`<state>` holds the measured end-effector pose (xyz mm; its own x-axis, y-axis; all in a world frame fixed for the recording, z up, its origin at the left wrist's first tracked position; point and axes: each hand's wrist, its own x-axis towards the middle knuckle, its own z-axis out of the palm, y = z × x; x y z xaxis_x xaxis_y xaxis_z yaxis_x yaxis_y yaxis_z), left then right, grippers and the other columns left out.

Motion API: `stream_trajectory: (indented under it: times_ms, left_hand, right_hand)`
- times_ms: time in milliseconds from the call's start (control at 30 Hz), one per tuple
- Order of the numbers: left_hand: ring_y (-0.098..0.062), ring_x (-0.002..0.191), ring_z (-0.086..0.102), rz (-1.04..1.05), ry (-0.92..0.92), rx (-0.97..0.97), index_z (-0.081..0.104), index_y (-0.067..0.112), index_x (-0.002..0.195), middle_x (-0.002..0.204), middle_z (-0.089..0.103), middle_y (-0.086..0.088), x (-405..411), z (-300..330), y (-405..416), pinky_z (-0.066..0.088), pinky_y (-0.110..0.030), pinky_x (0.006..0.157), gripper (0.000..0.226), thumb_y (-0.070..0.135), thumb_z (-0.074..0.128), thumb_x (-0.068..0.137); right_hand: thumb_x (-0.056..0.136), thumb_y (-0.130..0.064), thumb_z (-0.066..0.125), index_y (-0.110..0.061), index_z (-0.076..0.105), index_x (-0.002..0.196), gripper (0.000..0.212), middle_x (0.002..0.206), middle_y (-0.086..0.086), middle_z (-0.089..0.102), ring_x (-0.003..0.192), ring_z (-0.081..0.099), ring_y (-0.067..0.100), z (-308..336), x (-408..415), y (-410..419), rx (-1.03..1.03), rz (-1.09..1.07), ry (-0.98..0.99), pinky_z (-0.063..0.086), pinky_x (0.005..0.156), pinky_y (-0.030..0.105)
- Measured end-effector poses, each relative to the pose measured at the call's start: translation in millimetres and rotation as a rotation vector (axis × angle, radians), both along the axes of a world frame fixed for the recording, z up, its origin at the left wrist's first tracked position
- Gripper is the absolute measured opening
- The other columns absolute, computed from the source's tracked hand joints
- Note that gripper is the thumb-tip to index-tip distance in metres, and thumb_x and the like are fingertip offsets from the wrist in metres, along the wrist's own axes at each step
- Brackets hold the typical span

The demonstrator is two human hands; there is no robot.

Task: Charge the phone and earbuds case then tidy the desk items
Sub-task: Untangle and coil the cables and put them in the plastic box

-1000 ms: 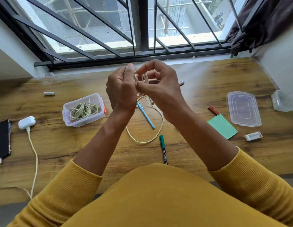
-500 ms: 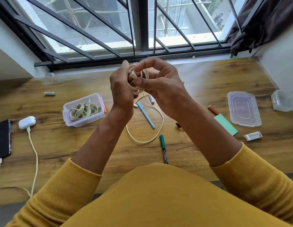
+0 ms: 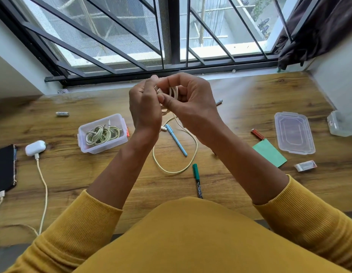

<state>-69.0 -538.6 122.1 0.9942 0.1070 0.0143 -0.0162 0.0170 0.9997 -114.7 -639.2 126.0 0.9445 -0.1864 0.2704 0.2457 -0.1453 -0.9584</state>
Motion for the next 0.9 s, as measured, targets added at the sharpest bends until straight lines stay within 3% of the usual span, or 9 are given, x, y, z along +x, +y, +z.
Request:
stream_trajectory:
  times_ms: [100,167,267,333,400,533,667,767,900]
  left_hand:
    - [-0.021,0.066,0.046,-0.007,0.008,-0.031,0.052,0.027,0.054,0.060,0.047,0.001,0,-1,2,0.039,-0.043,0.065,0.037,0.038,0.056,0.089]
    - [-0.016,0.058,0.043,-0.033,0.007,-0.017,0.052,0.028,0.053,0.057,0.046,0.005,0,-2,2,0.036,-0.035,0.058,0.042,0.035,0.055,0.094]
    - [-0.016,0.055,0.037,-0.040,-0.018,0.049,0.049,0.031,0.047,0.051,0.039,0.013,0,-3,4,0.032,-0.037,0.057,0.049,0.032,0.053,0.096]
    - [-0.021,0.060,0.036,-0.022,-0.036,0.071,0.048,0.028,0.049,0.052,0.039,0.008,1,-5,6,0.031,-0.045,0.060,0.045,0.036,0.054,0.093]
    - [-0.022,0.060,0.036,0.004,-0.078,0.097,0.049,0.018,0.053,0.054,0.040,0.003,3,-7,7,0.033,-0.051,0.060,0.043,0.036,0.055,0.092]
    - [-0.017,0.057,0.041,0.057,-0.200,0.288,0.055,0.005,0.064,0.056,0.048,-0.003,7,-12,7,0.041,-0.047,0.061,0.045,0.037,0.054,0.096]
    - [-0.013,0.054,0.034,0.084,-0.223,0.441,0.045,0.014,0.058,0.053,0.039,0.005,11,-15,11,0.032,-0.039,0.059,0.044,0.034,0.056,0.096]
    - [-0.014,0.054,0.036,0.089,-0.232,0.515,0.052,0.011,0.059,0.052,0.039,0.005,11,-17,15,0.030,-0.038,0.058,0.043,0.033,0.056,0.095]
    - [-0.013,0.054,0.032,0.048,-0.261,0.510,0.046,0.012,0.059,0.054,0.037,0.005,11,-16,18,0.029,-0.037,0.057,0.045,0.032,0.055,0.098]
  right_hand:
    - [0.087,-0.007,0.084,-0.008,0.076,0.104,0.020,0.090,0.008,0.077,0.082,0.077,0.026,2,1,-1,-0.067,-0.018,0.017,0.065,0.075,0.052]
    - [0.087,-0.015,0.085,-0.018,0.075,0.103,0.019,0.095,0.003,0.075,0.085,0.076,0.020,0,1,1,-0.127,-0.043,0.028,0.065,0.078,0.049]
    - [0.087,-0.026,0.085,-0.035,0.069,0.102,0.023,0.119,-0.001,0.060,0.108,0.062,0.009,-2,-1,1,-0.238,-0.137,0.047,0.058,0.086,0.028]
    - [0.088,-0.026,0.083,-0.036,0.065,0.101,0.024,0.119,-0.006,0.058,0.110,0.057,0.004,0,-3,0,-0.271,-0.165,0.018,0.046,0.081,0.012]
    - [0.089,-0.025,0.081,-0.034,0.063,0.101,0.023,0.116,-0.011,0.062,0.107,0.059,0.002,0,-5,0,-0.262,-0.166,-0.006,0.041,0.076,0.008]
    - [0.091,-0.029,0.079,-0.033,0.061,0.103,0.022,0.111,-0.017,0.066,0.107,0.062,0.007,-5,-7,0,-0.237,-0.206,-0.028,0.044,0.077,0.028]
    - [0.090,-0.016,0.080,-0.018,0.064,0.098,0.018,0.091,-0.010,0.068,0.089,0.068,0.010,-5,-9,-2,-0.157,-0.195,-0.084,0.045,0.066,0.019]
    - [0.094,-0.010,0.076,-0.010,0.060,0.099,0.017,0.089,0.004,0.068,0.084,0.072,0.020,-6,-10,-5,-0.100,-0.166,-0.071,0.062,0.064,0.036]
    - [0.101,-0.006,0.067,-0.005,0.052,0.103,0.015,0.090,0.021,0.066,0.071,0.074,0.023,-3,-11,-8,0.017,-0.076,-0.035,0.065,0.060,0.045]
